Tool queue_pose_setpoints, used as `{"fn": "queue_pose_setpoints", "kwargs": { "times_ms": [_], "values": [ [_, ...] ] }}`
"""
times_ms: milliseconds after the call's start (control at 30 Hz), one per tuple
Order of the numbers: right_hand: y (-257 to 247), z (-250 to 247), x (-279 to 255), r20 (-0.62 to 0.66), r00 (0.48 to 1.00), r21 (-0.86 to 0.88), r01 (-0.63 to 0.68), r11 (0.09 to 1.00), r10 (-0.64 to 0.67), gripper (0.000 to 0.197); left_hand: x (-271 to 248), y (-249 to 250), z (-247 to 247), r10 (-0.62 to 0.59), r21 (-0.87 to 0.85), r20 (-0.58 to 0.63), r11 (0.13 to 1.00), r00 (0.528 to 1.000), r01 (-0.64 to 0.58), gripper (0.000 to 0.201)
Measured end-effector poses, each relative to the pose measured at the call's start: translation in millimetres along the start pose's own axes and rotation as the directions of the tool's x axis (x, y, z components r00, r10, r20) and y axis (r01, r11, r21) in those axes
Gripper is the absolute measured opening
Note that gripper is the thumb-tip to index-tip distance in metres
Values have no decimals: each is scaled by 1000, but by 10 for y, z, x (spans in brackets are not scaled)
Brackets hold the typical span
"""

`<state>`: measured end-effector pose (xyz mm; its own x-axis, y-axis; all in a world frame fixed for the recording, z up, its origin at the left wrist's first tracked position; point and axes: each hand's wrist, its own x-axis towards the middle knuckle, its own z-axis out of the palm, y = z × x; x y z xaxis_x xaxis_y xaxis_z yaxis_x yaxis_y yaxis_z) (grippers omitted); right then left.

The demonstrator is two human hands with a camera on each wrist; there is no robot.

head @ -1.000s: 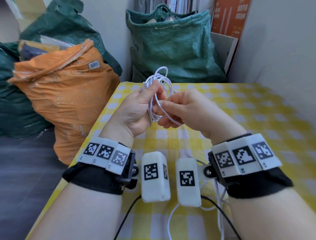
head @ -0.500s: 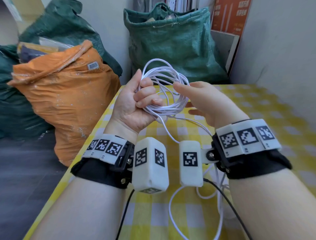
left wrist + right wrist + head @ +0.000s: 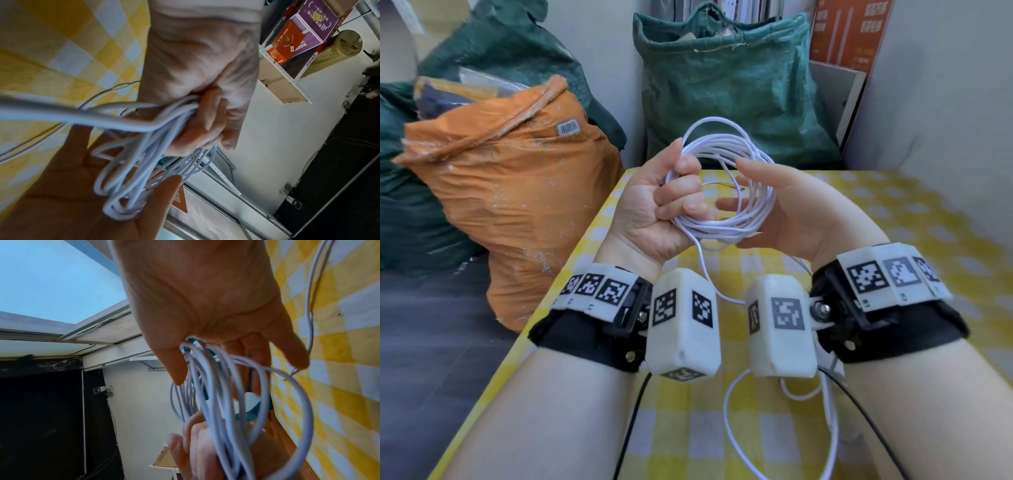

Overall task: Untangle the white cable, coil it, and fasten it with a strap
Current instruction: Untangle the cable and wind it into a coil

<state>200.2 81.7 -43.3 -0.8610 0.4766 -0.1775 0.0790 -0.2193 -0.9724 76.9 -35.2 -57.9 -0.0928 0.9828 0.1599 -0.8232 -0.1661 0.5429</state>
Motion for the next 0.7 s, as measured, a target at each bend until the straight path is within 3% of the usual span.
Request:
{"fn": "queue_pose_setpoints", "kwargs": {
  "times_ms": [67,167,233,333,500,600,700],
  "values": [
    [-9,15,-21,10,1000,102,10,995,-11,17,-11,17,-14,-21,15,-38,1000,999,22,23],
    [-44,27,-39,6,998,228,55,972,-58,3,-19,13,17,25,159,-208,987,978,9,23],
    [-59,16,-54,17,998,292,54,955,-61,11,-23,-6,36,84,247,-283,969,955,-12,20],
    [-67,-9,-81,16,997,378,63,924,-75,21,-19,-41,40,81,285,-262,959,962,-4,13],
    [-82,-32,-109,-48,994,315,104,943,-94,32,-31,-62,6,22,243,-148,970,989,15,12],
    [-71,-28,-103,-79,994,266,90,960,-71,32,-39,-91,37,12,272,-198,961,980,43,11],
    [-57,-1,-109,-91,995,220,54,974,-35,35,-27,-115,91,27,358,-295,930,955,84,38]
  ]
}}
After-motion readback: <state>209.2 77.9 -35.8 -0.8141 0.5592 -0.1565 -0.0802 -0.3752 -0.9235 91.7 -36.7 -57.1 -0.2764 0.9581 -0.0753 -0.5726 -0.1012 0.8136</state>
